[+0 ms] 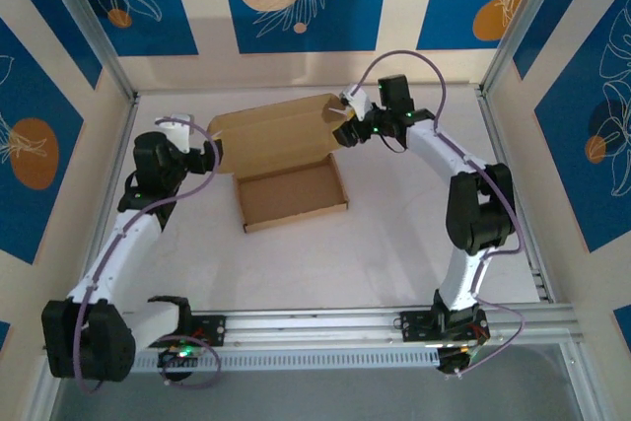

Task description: Fold the paper box

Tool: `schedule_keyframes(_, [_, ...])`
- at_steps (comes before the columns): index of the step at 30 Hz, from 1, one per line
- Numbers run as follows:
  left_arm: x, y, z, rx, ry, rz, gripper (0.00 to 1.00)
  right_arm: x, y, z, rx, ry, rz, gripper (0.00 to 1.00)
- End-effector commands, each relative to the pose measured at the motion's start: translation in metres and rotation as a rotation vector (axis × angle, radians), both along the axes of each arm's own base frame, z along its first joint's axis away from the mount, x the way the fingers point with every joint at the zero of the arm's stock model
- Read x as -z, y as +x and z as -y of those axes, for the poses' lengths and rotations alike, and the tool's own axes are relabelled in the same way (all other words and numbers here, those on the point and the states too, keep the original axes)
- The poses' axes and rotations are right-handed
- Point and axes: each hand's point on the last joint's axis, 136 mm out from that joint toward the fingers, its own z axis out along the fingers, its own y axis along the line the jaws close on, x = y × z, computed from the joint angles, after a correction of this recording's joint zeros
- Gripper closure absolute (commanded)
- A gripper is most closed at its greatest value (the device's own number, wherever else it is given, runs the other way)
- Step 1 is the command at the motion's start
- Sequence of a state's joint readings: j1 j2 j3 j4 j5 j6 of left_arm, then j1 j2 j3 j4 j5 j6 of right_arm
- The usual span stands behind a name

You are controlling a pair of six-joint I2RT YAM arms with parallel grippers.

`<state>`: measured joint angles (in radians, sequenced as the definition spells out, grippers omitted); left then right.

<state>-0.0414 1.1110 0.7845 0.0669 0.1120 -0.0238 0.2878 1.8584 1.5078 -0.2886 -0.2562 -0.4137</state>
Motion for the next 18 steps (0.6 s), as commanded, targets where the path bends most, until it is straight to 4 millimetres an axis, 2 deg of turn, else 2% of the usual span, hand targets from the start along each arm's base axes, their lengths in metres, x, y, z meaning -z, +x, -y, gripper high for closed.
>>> schedule_keyframes(1, [-0.004, 0.009, 0.013, 0.137, -0.072, 0.082, 0.10, 0.004, -0.005, -0.015, -0.133, -0.062, 0.035, 0.30])
schedule_keyframes(3, [0.004, 0.013, 0.029, 0.239, -0.090, 0.043, 0.10, 0.006, 0.000, -0.015, -0.121, -0.051, 0.030, 0.30])
schedule_keyframes(5, [0.011, 0.019, 0.034, 0.274, -0.092, 0.011, 0.10, 0.006, 0.004, -0.015, -0.110, -0.033, 0.025, 0.30])
schedule_keyframes(9, [0.025, 0.028, 0.019, 0.192, -0.061, -0.001, 0.07, 0.008, 0.006, -0.021, -0.126, -0.040, 0.027, 0.30])
schedule_keyframes(13, [0.041, 0.031, 0.022, 0.220, -0.055, -0.046, 0.10, 0.009, 0.003, -0.027, -0.143, -0.018, -0.012, 0.34])
schedule_keyframes(16, [0.046, 0.034, 0.023, 0.218, -0.072, -0.051, 0.14, 0.017, -0.003, -0.032, -0.150, -0.039, -0.024, 0.41])
schedule_keyframes(18, [0.048, 0.036, 0.024, 0.222, -0.077, -0.059, 0.22, 0.024, -0.006, -0.032, -0.141, -0.071, -0.026, 0.47])
